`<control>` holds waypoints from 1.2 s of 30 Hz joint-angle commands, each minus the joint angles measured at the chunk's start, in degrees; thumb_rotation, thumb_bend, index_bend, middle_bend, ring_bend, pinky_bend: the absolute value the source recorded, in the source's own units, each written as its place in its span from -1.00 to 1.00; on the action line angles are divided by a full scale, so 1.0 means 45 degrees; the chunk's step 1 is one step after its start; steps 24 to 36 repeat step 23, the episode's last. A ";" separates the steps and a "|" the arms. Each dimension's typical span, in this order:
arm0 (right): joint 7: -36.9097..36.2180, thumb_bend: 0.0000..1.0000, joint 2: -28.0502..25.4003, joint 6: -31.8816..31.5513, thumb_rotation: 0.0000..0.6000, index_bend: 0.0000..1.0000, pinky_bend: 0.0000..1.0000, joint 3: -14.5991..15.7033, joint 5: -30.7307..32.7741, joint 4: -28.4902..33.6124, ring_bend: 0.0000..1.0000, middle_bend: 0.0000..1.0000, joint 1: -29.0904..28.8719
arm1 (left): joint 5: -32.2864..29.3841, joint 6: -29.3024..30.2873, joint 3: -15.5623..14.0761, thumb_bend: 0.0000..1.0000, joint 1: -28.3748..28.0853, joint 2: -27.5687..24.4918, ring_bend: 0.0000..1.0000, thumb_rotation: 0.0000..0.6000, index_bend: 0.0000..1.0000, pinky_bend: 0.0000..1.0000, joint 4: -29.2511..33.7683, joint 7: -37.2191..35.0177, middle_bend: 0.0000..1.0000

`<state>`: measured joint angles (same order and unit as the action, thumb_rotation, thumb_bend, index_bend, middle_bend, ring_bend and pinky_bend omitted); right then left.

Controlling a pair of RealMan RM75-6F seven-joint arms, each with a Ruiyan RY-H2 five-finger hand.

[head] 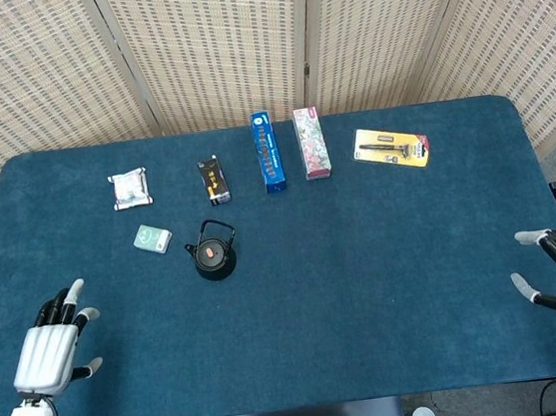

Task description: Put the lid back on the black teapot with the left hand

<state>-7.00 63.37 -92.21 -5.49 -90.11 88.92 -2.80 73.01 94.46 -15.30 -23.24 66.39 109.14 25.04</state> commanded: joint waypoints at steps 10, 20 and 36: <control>0.0318 -0.48 0.0074 0.0191 1.00 -0.35 -0.04 -0.0007 0.0123 0.0056 -0.35 -0.23 -0.0088 | 0.1292 0.0913 0.0931 -0.86 0.2098 0.1094 -1.00 1.00 -0.30 -0.78 -0.2775 -0.1832 -1.00; 0.0487 -0.48 0.0111 0.0368 1.00 -0.35 -0.04 -0.0007 0.0268 0.0073 -0.35 -0.23 -0.0133 | 0.1652 0.0549 0.1773 -0.86 0.2599 0.0926 -1.00 1.00 -0.30 -0.78 -0.3384 -0.2620 -1.00; 0.0477 -0.48 0.0101 0.0492 1.00 -0.35 -0.04 -0.0001 0.0308 0.0061 -0.35 -0.23 -0.0183 | 0.1622 0.0345 0.1996 -0.86 0.2698 0.0878 -1.00 1.00 -0.30 -0.78 -0.3396 -0.2692 -1.00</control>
